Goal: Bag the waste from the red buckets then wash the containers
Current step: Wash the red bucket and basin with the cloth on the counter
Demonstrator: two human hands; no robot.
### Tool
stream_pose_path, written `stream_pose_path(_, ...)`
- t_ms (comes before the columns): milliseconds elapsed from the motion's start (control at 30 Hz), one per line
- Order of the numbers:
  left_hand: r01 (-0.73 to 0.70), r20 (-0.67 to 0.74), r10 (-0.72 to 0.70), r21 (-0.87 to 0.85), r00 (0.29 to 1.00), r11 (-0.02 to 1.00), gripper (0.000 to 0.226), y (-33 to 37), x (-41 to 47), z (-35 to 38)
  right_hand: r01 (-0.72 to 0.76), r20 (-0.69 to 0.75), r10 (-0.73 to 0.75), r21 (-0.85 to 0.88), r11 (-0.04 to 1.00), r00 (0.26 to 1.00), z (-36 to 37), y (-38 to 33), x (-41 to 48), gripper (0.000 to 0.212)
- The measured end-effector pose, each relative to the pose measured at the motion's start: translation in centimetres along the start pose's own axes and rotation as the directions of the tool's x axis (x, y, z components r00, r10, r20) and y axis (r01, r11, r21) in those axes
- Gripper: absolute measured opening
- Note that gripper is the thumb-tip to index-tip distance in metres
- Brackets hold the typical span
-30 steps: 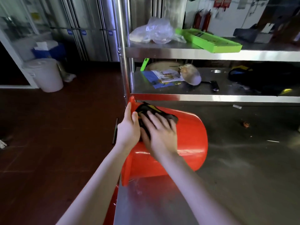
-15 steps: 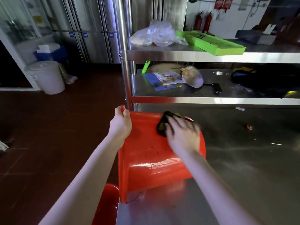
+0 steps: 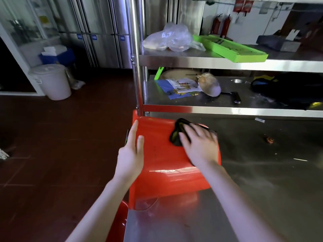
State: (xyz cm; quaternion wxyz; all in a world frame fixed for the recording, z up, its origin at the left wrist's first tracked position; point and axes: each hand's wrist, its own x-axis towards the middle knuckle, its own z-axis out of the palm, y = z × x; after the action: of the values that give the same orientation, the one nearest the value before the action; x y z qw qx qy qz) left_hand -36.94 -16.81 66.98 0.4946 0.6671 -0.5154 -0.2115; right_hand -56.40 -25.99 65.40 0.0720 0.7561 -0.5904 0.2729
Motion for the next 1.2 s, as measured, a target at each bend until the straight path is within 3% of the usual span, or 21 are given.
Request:
stream_pose_path(133, -0.063, 0.07, 0.066, -0.035, 0.995, 0.997, 0.047, 0.2, 0.9, 0.7, -0.345, 0.154, 0.338, 0.024, 0.938, 0.929, -0.7, 6.0, 0.6, 0.042)
stream_pose_path(200, -0.042, 0.075, 0.045, -0.042, 0.996, 0.998, 0.047, 0.2, 1.4, 1.2, -0.279, 0.1, 0.279, -0.013, 0.96, 0.955, -0.6, 3.8, 0.9, 0.04)
stream_pose_path(300, -0.008, 0.063, 0.01, -0.037, 0.998, 0.999, 0.045, 0.5, 2.4, 1.6, 0.025, 0.0, -0.025, 0.038, 0.999, 1.0, -0.3, -4.0, 0.6, 0.04)
stream_pose_path(367, 0.047, 0.017, -0.046, -0.069, 0.999, 0.997, 0.042, 0.6, 3.0, 1.5, 0.193, -0.022, -0.192, 0.106, 0.975, 0.981, 0.0, -8.2, -0.3, 0.041)
stream_pose_path(467, 0.1, 0.009, -0.1, -0.067, 0.995, 0.993, 0.042, 0.6, 3.7, 0.4, 0.312, -0.023, -0.313, 0.161, 0.936, 0.95, -0.2, -8.2, 0.3, 0.042)
stream_pose_path(533, 0.119, -0.003, -0.119, -0.046, 0.993, 0.992, 0.043, 0.5, 3.7, -0.4, 0.278, -0.02, -0.278, 0.107, 0.955, 0.96, -0.2, -5.3, 0.6, 0.04)
stream_pose_path(633, 0.157, 0.008, -0.157, -0.064, 0.988, 0.986, 0.044, 0.6, 3.9, -0.5, 0.037, -0.015, -0.037, 0.028, 0.999, 0.999, -0.2, 0.9, 0.6, 0.034)
stream_pose_path(733, 0.163, 0.021, -0.162, -0.07, 0.987, 0.984, 0.042, 1.3, 4.4, 0.5, -0.144, 0.076, 0.142, 0.015, 0.989, 0.987, -0.4, 4.1, 0.8, 0.035)
stream_pose_path(800, 0.184, 0.027, -0.182, -0.087, 0.983, 0.979, 0.04, 1.9, 4.9, 1.2, -0.118, 0.041, 0.117, 0.019, 0.993, 0.992, -0.5, 2.1, 1.0, 0.035)
stream_pose_path(967, 0.262, 0.022, -0.262, -0.135, 0.965, 0.956, 0.04, 1.9, 6.7, 1.6, 0.274, -0.046, -0.27, 0.132, 0.953, 0.962, -0.2, -7.4, -0.7, 0.042)
stream_pose_path(1033, 0.282, 0.035, -0.28, -0.111, 0.959, 0.953, 0.039, 1.6, 7.0, 1.2, 0.337, -0.048, -0.334, 0.147, 0.93, 0.941, -0.2, -7.4, -1.0, 0.043)
stream_pose_path(1100, 0.296, 0.042, -0.293, -0.107, 0.955, 0.949, 0.039, 1.3, 6.9, 0.3, 0.285, -0.064, -0.278, 0.132, 0.949, 0.958, -0.1, -5.0, -0.9, 0.041)
stream_pose_path(1200, 0.348, 0.09, -0.338, -0.151, 0.937, 0.925, 0.039, 1.5, 6.3, -0.4, 0.051, -0.066, -0.048, 0.045, 0.998, 0.997, 0.1, 1.0, -1.1, 0.037)
